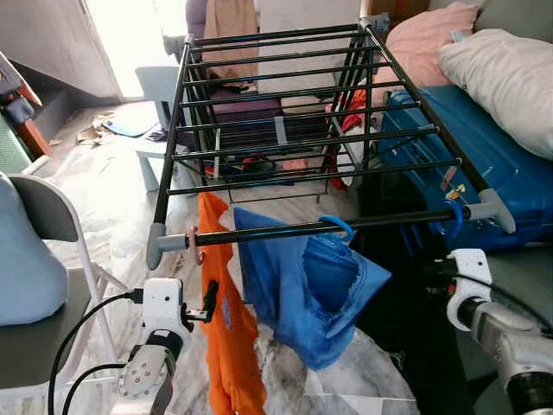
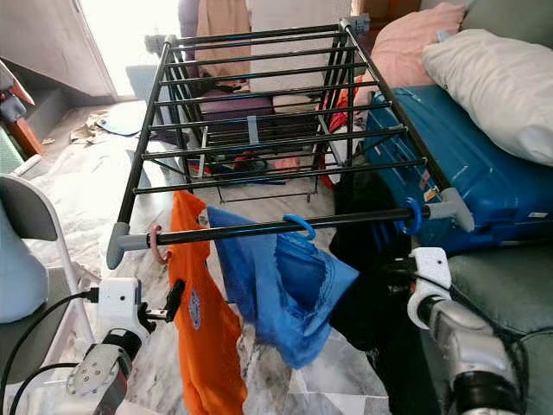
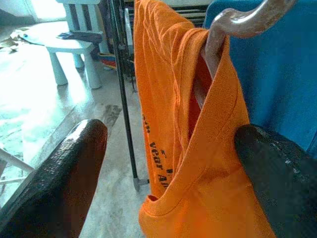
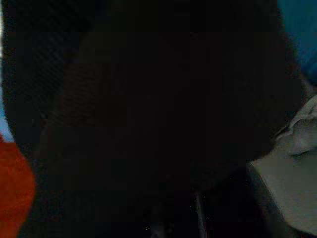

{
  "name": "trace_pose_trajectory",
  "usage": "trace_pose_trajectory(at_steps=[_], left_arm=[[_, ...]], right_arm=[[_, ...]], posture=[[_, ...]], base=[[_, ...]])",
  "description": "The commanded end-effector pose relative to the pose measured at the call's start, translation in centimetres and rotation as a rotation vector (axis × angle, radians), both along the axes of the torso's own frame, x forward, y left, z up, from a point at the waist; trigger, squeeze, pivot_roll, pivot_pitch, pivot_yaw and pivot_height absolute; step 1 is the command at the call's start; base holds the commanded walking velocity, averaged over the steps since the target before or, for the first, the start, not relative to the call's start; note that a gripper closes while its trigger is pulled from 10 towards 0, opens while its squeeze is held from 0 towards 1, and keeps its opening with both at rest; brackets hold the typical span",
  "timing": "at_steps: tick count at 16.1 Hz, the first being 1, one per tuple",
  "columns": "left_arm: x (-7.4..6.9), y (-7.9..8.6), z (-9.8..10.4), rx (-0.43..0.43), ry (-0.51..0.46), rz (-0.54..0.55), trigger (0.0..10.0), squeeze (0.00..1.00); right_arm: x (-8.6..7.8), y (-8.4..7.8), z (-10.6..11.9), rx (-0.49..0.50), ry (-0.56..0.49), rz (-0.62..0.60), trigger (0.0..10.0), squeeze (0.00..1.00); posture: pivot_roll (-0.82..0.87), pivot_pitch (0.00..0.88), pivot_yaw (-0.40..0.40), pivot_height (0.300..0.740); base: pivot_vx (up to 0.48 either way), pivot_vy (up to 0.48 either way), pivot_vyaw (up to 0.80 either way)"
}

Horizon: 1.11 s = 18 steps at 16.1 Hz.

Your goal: Hang hanger

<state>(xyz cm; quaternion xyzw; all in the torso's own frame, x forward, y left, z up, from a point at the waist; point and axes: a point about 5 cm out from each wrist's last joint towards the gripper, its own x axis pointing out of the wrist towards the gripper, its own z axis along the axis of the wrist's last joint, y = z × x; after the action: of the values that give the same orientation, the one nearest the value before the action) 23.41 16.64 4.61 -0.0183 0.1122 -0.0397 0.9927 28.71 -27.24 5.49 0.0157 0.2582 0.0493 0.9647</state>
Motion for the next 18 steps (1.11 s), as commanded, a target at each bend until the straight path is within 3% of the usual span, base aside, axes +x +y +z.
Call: trace_pose_trajectory(at_steps=[1, 10, 14, 18], left_arm=[[-0.1, 0.2, -0.4, 0.005, 0.030, 0.006, 10.0, 0.00], [-0.1, 0.1, -0.7, 0.001, 0.041, 0.004, 10.0, 0.00], [-0.1, 0.2, -0.8, 0.010, 0.046, 0.019, 10.0, 0.00], [0.0, 0.4, -0.7, 0.016, 0.048, 0.027, 10.0, 0.00]], right_arm=[[0.3, 0.0, 0.7, -0.026, -0.066, -0.032, 10.0, 1.00], [-1.2, -0.8, 1.2, -0.140, -0.170, -0.205, 10.0, 1.00], [-3.4, -0.3, 0.8, -0.183, -0.205, -0.289, 10.0, 1.00], [-4.3, 0.2, 0.9, -0.196, -0.231, -0.316, 10.0, 1.00]], posture=[[-0.11, 0.000, 0.063, 0.740], [-0.12, 0.000, 0.061, 0.740], [-0.13, 0.000, 0.063, 0.740], [-0.13, 0.000, 0.069, 0.740]], base=[[0.000, 0.000, 0.00], [0.000, 0.000, 0.00], [0.000, 0.000, 0.00], [0.000, 0.000, 0.00]])
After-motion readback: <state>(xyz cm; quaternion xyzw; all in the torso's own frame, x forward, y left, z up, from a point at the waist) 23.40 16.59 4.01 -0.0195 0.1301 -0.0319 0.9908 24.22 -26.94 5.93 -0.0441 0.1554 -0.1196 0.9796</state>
